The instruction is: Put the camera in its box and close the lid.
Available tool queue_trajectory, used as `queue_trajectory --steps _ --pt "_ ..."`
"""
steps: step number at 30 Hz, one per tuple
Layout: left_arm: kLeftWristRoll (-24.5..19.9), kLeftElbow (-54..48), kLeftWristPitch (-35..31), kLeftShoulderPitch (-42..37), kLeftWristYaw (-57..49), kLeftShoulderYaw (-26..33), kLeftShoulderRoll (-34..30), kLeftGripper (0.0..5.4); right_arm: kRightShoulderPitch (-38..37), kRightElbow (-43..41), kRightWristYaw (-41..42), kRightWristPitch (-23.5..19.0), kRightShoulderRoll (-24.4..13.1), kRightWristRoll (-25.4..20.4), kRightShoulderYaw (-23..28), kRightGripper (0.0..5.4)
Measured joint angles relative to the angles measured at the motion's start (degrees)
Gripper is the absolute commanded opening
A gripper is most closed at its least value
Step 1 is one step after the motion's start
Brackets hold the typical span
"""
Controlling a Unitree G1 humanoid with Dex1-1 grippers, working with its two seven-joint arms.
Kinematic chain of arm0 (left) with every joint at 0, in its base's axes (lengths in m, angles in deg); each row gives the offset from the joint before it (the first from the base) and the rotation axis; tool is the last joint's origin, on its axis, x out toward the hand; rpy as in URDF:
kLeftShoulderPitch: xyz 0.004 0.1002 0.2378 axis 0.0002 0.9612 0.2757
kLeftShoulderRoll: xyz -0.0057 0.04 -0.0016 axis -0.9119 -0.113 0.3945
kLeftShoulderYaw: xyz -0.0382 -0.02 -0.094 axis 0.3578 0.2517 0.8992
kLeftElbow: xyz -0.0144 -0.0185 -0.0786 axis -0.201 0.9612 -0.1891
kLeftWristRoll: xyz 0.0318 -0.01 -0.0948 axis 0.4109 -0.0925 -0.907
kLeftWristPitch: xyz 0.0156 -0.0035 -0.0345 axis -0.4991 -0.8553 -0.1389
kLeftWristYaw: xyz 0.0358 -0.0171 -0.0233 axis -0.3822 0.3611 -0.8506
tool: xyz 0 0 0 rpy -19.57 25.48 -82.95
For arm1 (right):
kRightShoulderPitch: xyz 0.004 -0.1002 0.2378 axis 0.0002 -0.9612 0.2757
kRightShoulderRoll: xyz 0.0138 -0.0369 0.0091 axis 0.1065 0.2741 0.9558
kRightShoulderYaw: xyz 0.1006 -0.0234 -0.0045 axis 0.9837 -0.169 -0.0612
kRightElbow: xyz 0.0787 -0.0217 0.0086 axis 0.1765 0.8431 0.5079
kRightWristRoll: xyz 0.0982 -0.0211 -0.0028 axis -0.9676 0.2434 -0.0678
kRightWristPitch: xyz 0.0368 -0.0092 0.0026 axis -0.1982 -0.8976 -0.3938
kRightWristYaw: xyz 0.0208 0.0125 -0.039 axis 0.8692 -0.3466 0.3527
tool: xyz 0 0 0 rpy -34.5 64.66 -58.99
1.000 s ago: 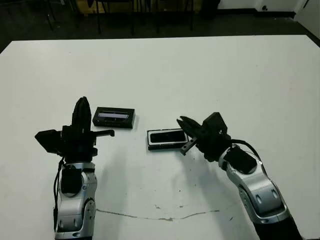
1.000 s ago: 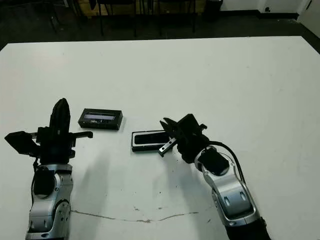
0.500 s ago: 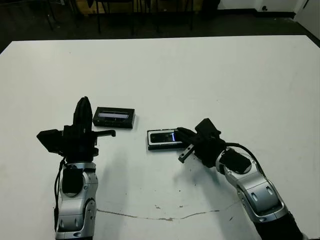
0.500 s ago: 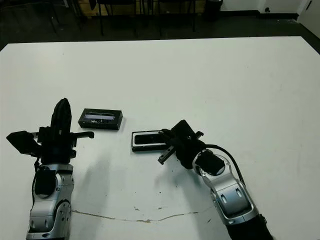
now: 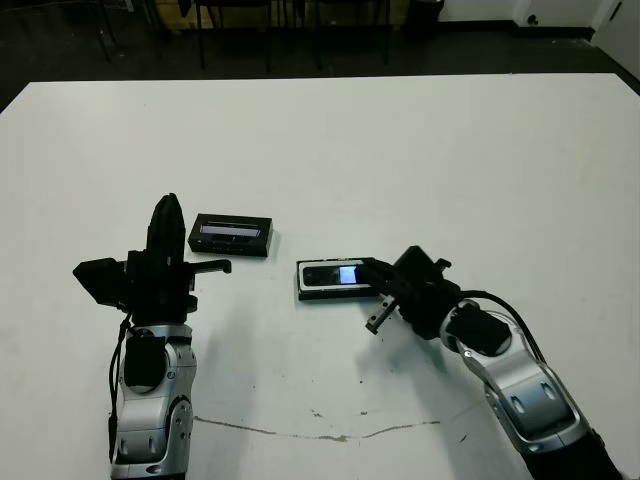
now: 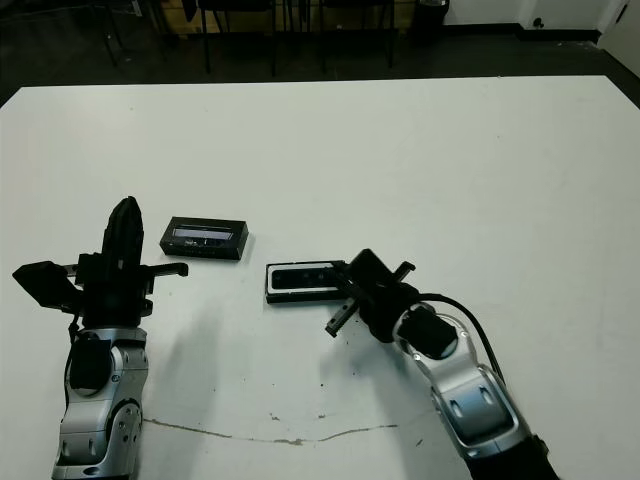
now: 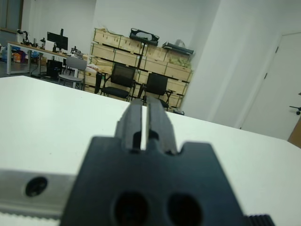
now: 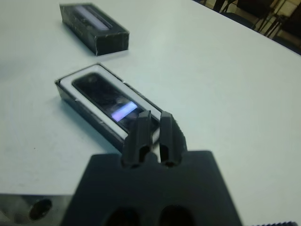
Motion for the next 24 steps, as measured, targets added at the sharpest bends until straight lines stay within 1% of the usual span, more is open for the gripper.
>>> queue_trajectory --steps 2,4,6,8,11,14,17,19,20,22,24 --pt "0.0 -1.7 -1.0 -0.1 0.4 0.5 -1.2 0.0 -0.3 -1.1 -0.4 0.5 0.5 -2.4 3.3 0.01" --pt "0.9 -3.6 -1.6 -0.3 1.5 0.8 -3.6 0.0 -0.3 -4.0 -1.1 0.1 1.0 -5.3 7.0 0.01" --pt "1.9 -5.9 -2.9 -0.7 4.0 1.3 -7.8 0.0 -0.3 -7.3 -1.6 -0.4 1.1 -8.2 10.4 0.01" --pt "2.1 -8.2 -4.8 -1.6 6.6 2.5 -12.5 0.0 -0.1 -10.5 -2.1 -1.9 0.9 -11.1 14.0 0.01" --pt "1.2 -10.5 -9.0 -5.4 11.6 4.8 -20.5 0.0 0.2 -14.2 -2.6 -4.5 -0.3 -15.2 18.8 0.01" --pt "0.2 -10.6 -14.0 -11.1 16.4 6.3 -27.9 0.0 -0.1 -16.5 -3.1 -5.9 -1.8 -16.7 21.3 0.01" --pt "-0.5 -7.5 -20.8 -18.6 22.9 6.5 -36.3 0.0 -0.6 -17.7 -3.8 -6.7 -2.2 -17.2 21.6 0.01" --pt "0.1 -3.2 -25.4 -25.0 29.0 4.7 -43.0 0.0 -0.7 -17.9 -4.2 -7.3 -2.5 -17.2 21.3 0.01" --pt "1.0 -0.1 -26.5 -28.8 32.5 3.0 -46.2 0.0 -0.7 -17.8 -4.4 -7.5 -2.8 -17.2 21.2 0.01" --pt "3.9 7.2 -27.6 -36.8 39.6 -2.0 -50.7 0.0 0.0 -17.6 -4.5 -7.7 -2.9 -17.3 20.9 0.01" --pt "7.8 15.1 -28.6 -45.3 47.4 -8.5 -53.2 0.0 0.8 -17.0 -4.4 -7.7 -3.0 -17.8 20.6 0.01"
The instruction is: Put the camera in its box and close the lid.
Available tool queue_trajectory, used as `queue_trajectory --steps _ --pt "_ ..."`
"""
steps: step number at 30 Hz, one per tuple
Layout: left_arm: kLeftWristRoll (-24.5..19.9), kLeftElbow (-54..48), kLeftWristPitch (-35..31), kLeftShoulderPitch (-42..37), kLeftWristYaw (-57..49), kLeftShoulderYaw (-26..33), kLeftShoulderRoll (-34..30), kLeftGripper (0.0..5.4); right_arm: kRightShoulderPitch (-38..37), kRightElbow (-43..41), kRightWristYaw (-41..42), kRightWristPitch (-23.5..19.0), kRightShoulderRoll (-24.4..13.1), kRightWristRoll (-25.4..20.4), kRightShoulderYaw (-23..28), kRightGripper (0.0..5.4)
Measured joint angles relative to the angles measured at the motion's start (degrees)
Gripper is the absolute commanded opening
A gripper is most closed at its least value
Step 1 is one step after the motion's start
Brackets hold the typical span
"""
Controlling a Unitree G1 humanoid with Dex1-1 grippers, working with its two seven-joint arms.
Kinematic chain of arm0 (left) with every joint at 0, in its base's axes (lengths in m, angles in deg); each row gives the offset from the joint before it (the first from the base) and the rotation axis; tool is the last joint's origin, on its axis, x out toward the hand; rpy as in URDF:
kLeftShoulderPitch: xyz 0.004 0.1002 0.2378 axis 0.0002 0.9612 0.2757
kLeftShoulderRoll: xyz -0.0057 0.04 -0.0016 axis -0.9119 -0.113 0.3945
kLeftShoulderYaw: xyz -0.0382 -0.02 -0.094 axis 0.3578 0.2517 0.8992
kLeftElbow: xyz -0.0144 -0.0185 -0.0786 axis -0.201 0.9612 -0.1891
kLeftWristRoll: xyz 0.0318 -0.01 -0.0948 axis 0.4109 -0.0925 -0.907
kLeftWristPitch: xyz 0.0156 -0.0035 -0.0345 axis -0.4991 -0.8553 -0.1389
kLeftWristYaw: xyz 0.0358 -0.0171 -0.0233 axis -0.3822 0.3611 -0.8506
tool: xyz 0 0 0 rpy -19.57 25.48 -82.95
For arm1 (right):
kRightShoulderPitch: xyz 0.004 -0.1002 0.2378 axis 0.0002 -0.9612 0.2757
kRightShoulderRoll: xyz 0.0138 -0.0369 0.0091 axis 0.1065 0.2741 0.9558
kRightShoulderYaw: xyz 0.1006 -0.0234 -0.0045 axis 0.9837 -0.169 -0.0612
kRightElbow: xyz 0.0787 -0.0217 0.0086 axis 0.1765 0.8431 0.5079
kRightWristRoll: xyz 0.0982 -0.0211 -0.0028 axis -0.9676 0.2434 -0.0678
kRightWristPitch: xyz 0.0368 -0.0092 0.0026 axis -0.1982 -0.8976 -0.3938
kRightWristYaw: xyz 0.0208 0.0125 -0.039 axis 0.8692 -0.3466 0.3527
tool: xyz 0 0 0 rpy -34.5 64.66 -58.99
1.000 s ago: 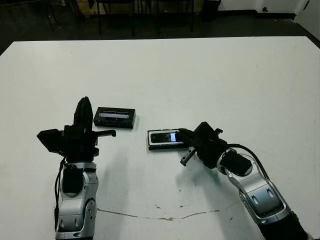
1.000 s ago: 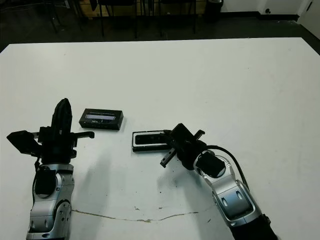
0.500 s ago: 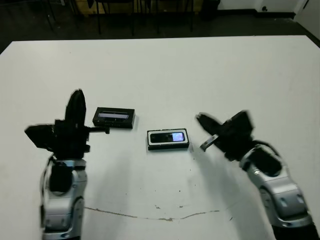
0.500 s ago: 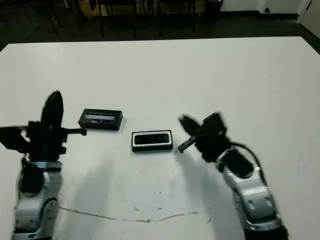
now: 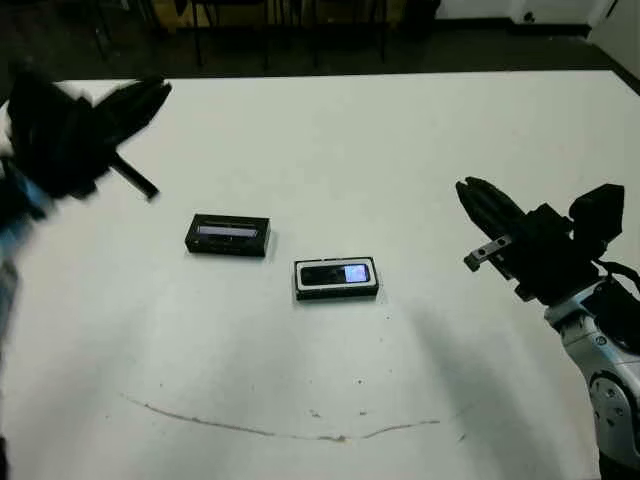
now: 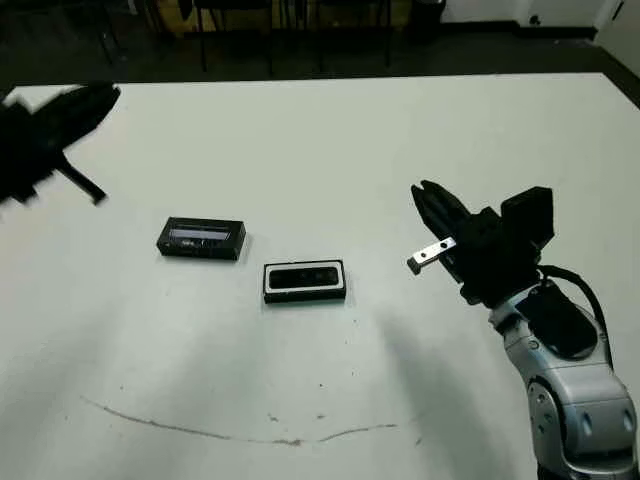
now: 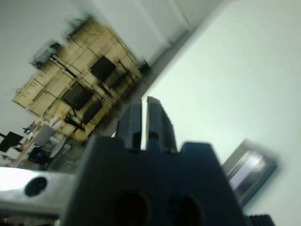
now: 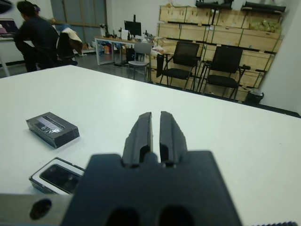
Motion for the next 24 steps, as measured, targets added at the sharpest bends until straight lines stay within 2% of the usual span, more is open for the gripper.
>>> queue_trajectory --steps 4,8,11,17,24 --pt "7.0 17.2 -0.8 -13.8 12.0 -11.0 1.3 0.0 0.7 1.0 0.0 0.0 0.0 -0.3 -0.6 0.01" --pt "10.7 34.8 0.3 -21.5 14.9 -15.8 8.1 0.0 0.8 1.5 0.2 -0.1 -0.1 -0.4 -1.0 0.01" --pt "14.5 46.3 3.3 -24.4 14.1 -18.3 13.3 0.0 0.8 2.0 0.6 -0.1 -0.4 -0.4 -1.3 0.01" --pt "21.4 56.3 5.6 -25.6 10.7 -22.1 19.7 0.0 0.8 2.1 0.0 0.0 -0.6 0.3 -1.8 0.01" --pt "23.6 61.4 8.5 -25.8 6.4 -22.0 23.4 0.0 0.8 4.3 1.0 0.6 -0.5 0.2 -3.0 0.01"
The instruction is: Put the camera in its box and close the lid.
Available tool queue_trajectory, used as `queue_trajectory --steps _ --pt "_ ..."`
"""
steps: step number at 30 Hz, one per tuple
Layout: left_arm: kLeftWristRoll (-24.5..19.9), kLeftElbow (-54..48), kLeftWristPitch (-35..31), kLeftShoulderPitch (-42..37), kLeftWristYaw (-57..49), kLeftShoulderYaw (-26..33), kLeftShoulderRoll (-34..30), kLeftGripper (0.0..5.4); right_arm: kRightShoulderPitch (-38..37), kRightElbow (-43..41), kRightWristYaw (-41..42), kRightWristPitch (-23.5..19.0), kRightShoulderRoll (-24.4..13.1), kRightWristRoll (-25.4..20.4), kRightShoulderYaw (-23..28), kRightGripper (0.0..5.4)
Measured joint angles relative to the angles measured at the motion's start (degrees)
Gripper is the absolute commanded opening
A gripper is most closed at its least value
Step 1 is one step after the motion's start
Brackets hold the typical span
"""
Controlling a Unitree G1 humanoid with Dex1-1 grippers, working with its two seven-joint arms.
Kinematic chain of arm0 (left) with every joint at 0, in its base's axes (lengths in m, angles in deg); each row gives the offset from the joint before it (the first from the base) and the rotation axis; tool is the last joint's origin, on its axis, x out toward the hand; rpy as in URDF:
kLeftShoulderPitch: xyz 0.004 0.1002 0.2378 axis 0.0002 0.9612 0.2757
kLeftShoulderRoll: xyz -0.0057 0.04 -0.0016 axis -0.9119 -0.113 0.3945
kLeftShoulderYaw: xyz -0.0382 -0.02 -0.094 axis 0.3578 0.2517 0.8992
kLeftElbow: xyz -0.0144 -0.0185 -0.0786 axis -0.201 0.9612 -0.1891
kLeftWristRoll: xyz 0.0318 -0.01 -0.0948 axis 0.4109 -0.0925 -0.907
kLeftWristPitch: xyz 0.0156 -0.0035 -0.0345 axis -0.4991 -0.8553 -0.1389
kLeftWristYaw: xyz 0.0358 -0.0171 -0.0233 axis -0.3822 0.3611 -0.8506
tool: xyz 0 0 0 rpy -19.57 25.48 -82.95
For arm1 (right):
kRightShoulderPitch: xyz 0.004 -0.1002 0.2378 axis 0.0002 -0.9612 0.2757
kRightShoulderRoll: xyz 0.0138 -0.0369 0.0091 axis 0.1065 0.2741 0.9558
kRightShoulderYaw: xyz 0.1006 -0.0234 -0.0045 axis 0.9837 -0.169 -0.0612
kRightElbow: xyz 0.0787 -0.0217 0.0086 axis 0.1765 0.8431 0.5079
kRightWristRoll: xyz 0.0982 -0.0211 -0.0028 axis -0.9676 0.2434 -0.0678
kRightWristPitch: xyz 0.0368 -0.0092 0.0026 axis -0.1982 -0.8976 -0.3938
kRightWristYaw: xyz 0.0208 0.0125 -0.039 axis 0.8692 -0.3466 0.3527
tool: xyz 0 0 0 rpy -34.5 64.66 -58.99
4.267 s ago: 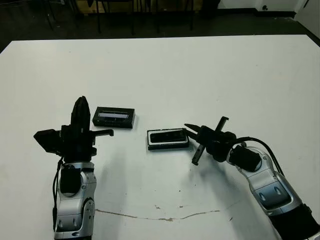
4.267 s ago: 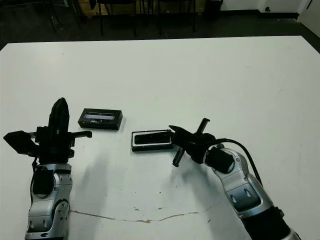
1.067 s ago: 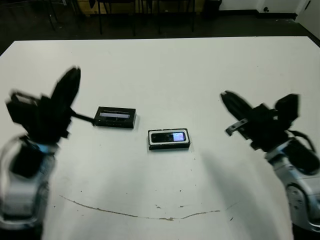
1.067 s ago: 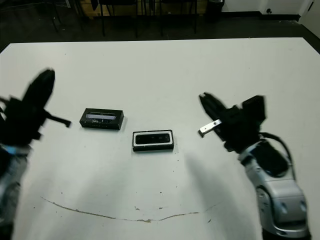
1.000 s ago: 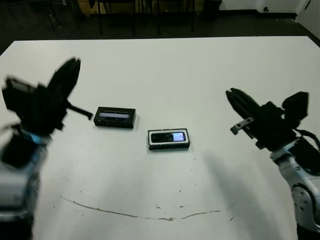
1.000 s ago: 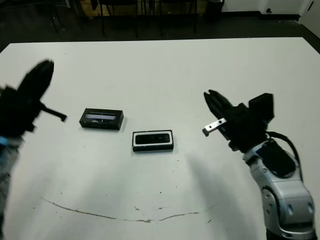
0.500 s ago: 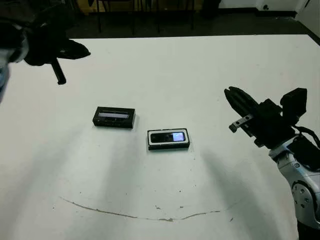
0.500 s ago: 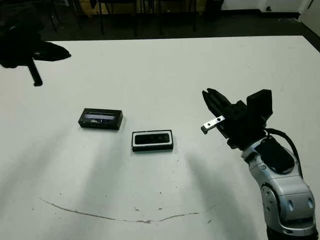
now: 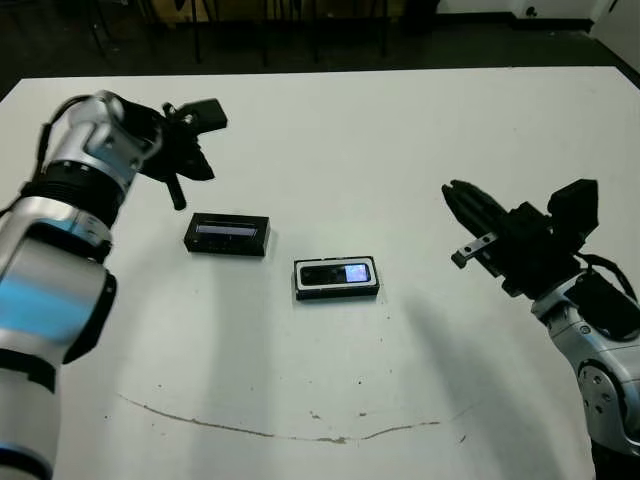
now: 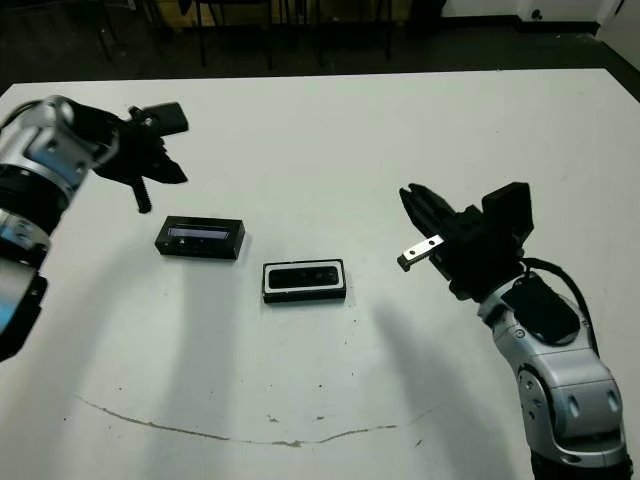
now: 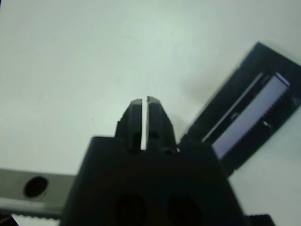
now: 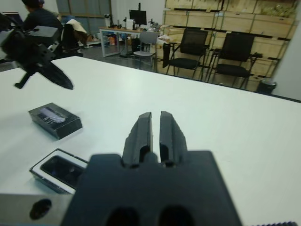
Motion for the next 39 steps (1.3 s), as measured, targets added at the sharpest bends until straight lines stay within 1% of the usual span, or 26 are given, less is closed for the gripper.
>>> queue_trajectory --steps 6,9,14,20,29,39 --pt "1.7 3.0 0.9 -0.5 -0.3 -0.1 0.2 0.0 -0.2 0.9 0.4 1.0 0.0 0.8 -0.9 0.01" --pt "3.8 4.1 1.0 -0.6 0.5 -1.0 0.5 0.0 -0.8 0.9 -0.1 1.0 0.0 1.0 -1.1 0.01" --pt "5.8 4.5 1.0 -0.6 0.8 -1.9 1.8 0.0 -1.3 0.5 -0.4 1.0 -0.1 2.4 -1.9 0.01" --pt "6.2 5.0 0.2 -0.5 0.8 -1.9 2.7 0.0 -2.3 0.5 -0.2 2.7 -0.1 3.1 -2.2 0.01" --pt "6.2 5.9 2.9 1.2 -2.8 -1.6 5.0 0.0 -3.2 1.5 1.0 4.3 -0.1 3.0 -2.1 0.01" --pt "7.0 8.1 3.0 1.6 -5.9 -1.7 6.9 0.0 -3.6 2.9 1.9 5.6 -0.1 2.8 -1.8 0.01"
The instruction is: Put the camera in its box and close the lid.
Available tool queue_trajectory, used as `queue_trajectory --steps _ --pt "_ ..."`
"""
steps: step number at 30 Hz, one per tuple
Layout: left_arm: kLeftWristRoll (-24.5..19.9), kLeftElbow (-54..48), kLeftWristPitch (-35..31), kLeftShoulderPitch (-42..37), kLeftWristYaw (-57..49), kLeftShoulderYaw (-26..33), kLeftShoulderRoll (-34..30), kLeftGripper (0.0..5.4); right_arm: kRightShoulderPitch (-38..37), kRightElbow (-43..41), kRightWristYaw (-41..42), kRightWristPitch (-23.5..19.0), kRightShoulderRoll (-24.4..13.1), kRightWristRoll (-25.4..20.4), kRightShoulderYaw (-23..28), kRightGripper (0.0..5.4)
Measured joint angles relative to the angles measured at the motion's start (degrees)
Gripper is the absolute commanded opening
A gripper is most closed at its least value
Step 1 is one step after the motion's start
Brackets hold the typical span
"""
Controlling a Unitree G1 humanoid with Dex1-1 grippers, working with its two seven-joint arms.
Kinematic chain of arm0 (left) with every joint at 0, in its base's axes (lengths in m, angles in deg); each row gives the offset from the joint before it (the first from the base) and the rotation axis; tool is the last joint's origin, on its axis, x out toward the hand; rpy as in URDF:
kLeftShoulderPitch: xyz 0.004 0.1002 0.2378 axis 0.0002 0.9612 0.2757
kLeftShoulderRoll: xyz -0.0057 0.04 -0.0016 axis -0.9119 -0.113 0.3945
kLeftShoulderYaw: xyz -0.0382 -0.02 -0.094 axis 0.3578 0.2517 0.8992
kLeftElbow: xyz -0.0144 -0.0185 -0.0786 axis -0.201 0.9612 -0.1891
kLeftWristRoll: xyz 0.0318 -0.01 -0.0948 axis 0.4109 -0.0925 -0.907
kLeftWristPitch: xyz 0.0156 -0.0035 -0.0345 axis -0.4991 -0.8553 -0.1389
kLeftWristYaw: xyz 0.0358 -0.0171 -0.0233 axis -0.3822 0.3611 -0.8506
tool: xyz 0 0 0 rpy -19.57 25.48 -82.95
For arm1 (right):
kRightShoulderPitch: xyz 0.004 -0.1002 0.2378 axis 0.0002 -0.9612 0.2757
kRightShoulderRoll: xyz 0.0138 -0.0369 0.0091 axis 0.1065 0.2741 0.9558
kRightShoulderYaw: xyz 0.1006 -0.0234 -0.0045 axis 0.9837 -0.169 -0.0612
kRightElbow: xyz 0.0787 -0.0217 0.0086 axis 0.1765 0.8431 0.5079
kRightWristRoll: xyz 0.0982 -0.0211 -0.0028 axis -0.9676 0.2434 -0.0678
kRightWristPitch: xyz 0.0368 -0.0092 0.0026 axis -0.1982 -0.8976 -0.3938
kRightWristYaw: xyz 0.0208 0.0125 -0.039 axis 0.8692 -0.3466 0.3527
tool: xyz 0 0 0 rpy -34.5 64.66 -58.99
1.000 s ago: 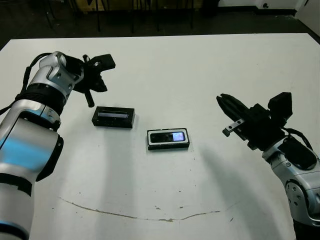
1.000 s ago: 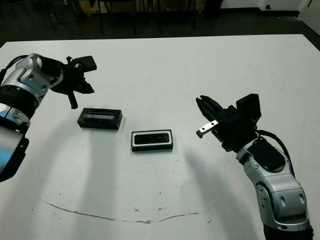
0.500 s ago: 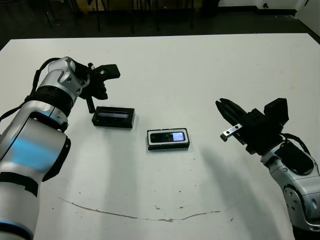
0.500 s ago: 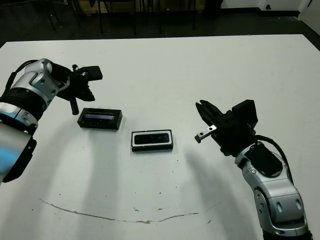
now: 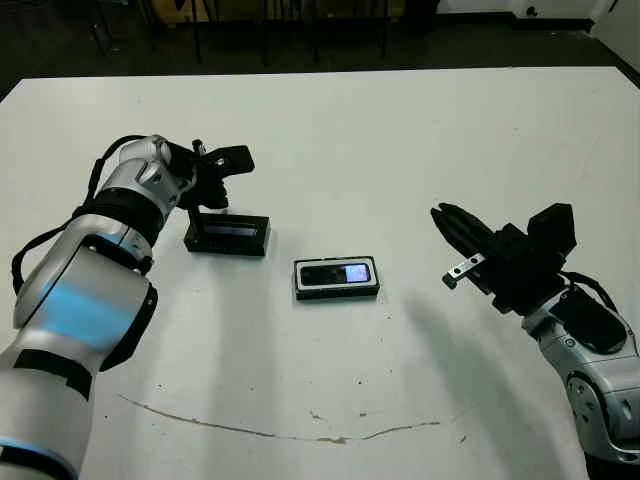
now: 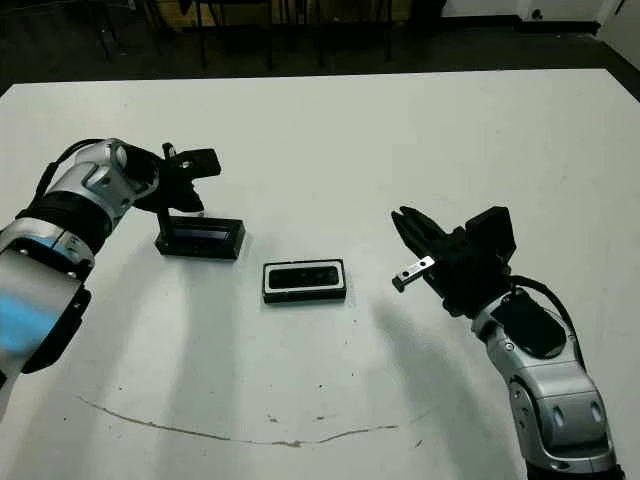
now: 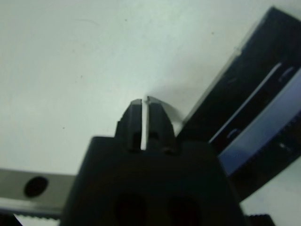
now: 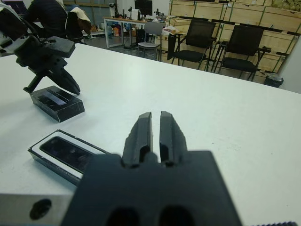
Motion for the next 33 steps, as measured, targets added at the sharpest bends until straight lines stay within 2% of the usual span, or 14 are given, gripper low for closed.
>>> queue_trajectory --steps 11,20,24,33 --pt "1.0 0.1 1.1 0.3 -0.5 -0.9 0.0 0.0 -0.2 0.2 0.6 0.5 0.0 0.0 0.2 0.01" --pt "2.6 -1.3 0.0 -0.2 6.5 -2.0 -2.4 0.0 -0.2 0.8 1.0 1.7 0.0 0.0 0.2 0.01" --pt "2.9 -4.1 2.4 1.3 9.9 -2.4 -4.8 0.0 -0.2 0.8 1.0 1.7 0.0 0.3 0.1 0.01" --pt "0.4 -8.7 1.3 4.0 15.6 -0.1 -6.8 0.0 -0.2 0.8 1.2 1.7 0.0 0.1 0.2 0.01"
